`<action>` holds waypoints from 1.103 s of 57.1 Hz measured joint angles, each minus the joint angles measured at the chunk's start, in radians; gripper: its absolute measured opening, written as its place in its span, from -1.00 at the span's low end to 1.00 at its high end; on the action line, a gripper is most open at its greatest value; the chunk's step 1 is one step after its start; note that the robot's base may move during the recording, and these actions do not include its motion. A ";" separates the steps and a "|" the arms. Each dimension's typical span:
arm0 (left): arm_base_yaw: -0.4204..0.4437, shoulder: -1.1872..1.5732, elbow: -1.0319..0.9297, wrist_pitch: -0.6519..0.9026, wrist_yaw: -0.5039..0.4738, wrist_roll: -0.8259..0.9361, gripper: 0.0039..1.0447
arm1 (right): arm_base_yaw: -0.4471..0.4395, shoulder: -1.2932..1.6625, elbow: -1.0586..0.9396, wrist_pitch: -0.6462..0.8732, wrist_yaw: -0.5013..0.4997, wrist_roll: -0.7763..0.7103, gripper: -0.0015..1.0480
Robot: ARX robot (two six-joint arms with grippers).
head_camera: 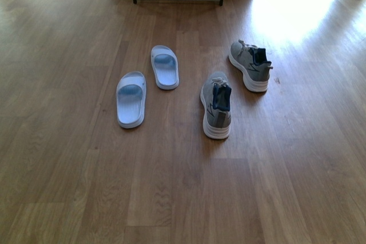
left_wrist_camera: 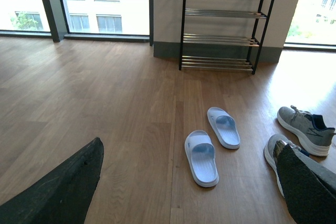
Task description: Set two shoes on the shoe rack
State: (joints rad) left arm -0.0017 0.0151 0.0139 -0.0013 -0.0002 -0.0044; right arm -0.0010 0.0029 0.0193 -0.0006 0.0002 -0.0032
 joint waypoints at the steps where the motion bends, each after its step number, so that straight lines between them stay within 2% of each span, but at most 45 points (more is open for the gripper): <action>1: 0.000 0.000 0.000 0.000 0.000 0.000 0.83 | 0.000 0.000 0.000 0.000 0.000 0.000 0.82; 63: 0.000 0.000 0.000 0.000 0.000 0.000 0.83 | 0.000 0.000 0.000 0.000 0.000 0.000 0.82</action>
State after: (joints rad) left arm -0.0017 0.0151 0.0139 -0.0013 -0.0002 -0.0044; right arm -0.0010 0.0029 0.0193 -0.0006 0.0002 -0.0032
